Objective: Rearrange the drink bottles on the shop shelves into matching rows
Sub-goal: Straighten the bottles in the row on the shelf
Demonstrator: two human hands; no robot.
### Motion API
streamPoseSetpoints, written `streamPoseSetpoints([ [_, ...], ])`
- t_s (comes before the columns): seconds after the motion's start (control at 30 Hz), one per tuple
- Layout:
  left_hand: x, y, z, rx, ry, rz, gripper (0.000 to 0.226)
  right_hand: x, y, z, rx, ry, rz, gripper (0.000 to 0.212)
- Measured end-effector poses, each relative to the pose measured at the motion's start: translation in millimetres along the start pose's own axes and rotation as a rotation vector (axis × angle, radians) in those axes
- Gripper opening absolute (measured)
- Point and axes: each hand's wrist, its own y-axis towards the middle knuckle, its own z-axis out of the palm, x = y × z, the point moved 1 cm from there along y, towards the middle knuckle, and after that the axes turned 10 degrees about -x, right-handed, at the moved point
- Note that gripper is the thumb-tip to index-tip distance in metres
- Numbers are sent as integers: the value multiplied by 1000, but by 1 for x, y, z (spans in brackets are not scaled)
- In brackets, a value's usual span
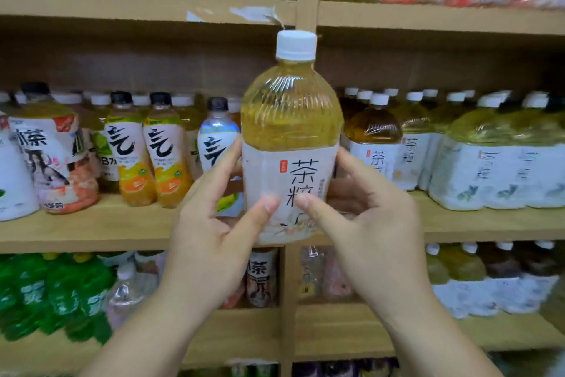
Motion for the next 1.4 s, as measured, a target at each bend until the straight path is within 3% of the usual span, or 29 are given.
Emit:
streamPoseSetpoints([
  [0.37,-17,-47,205,125,-54,-121,63,-94,50,-174,-89,-168,42,57],
  [0.63,0,-57,281,168,-35,-242,62,-144,80,-217,-58,-257,-9,65],
  [0.77,4,-52,292,149,107,-227,63,-160,93,-219,-43,-294,-25,64],
  [0.87,0,-50,291,40,366,-87,63,-173,98,-215,-30,-331,-8,62],
  [0.97,-5,-43,286,-180,650,105,84,-182,103,-212,-122,-566,-159,73],
  [1.07,-2,-31,283,-228,741,-84,127,-185,110,-210,-269,-739,-289,95],
  [1.17,9,-17,281,-154,677,-300,154,-189,120,-207,-232,-782,-176,124],
  [1.27,23,-10,283,-117,510,-427,157,-195,127,-204,-194,-718,-28,142],
  [1.4,39,-11,282,-144,516,-388,148,-206,126,-197,-187,-654,39,139],
])
